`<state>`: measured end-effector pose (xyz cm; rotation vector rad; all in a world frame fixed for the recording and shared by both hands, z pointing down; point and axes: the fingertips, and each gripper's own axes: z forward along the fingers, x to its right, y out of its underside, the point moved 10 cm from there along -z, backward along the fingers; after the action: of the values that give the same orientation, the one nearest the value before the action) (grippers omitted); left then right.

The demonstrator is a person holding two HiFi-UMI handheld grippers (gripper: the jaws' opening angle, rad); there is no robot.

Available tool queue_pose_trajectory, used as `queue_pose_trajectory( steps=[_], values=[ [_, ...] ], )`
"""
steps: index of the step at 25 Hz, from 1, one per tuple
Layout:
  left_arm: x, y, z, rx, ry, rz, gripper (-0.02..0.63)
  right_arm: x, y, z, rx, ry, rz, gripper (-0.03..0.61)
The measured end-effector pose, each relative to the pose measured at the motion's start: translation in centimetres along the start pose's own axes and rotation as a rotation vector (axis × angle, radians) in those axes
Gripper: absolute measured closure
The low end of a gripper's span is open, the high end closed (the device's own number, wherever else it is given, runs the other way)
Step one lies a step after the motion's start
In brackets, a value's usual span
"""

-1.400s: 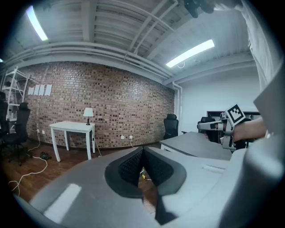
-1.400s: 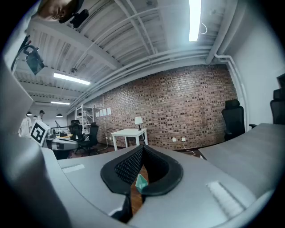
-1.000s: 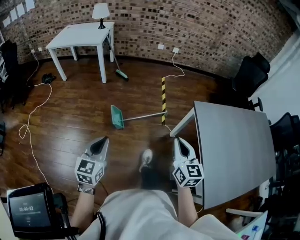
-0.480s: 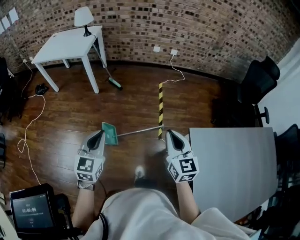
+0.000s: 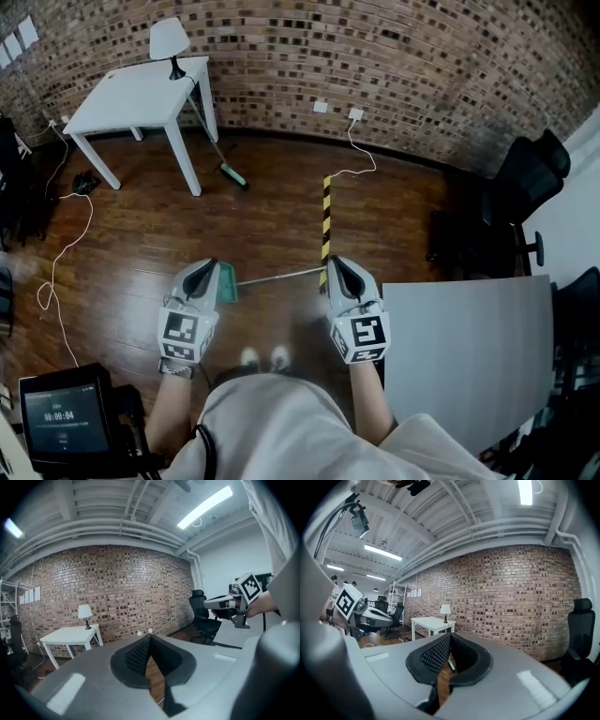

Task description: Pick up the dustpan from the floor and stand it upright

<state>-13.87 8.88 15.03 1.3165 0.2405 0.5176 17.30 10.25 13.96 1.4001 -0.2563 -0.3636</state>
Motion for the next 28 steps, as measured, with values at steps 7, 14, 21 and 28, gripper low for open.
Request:
queue_pose_trajectory(
  steps=[7, 14, 21, 28],
  values=[
    [-2.2, 0.7, 0.4, -0.014, 0.005, -0.024, 0.613, 0.3, 0.2, 0.9, -0.029, 0.052, 0.019, 0.566],
    [-4.0, 2.2, 0.1, -0.035, 0.001, -0.044, 0.612, -0.1, 0.6, 1.9, -0.063, 0.059, 0.013, 0.566],
    [-7.0, 6.1, 1.1, -0.109, 0.044, -0.064, 0.584, -1.3, 2.3, 4.5, -0.14, 0.046, -0.086, 0.566],
    [-6.4, 10.8, 6.5, -0.229, 0.1, -0.046, 0.554, 3.9, 8.5, 6.7, -0.244, 0.06, 0.048, 0.511]
  ],
)
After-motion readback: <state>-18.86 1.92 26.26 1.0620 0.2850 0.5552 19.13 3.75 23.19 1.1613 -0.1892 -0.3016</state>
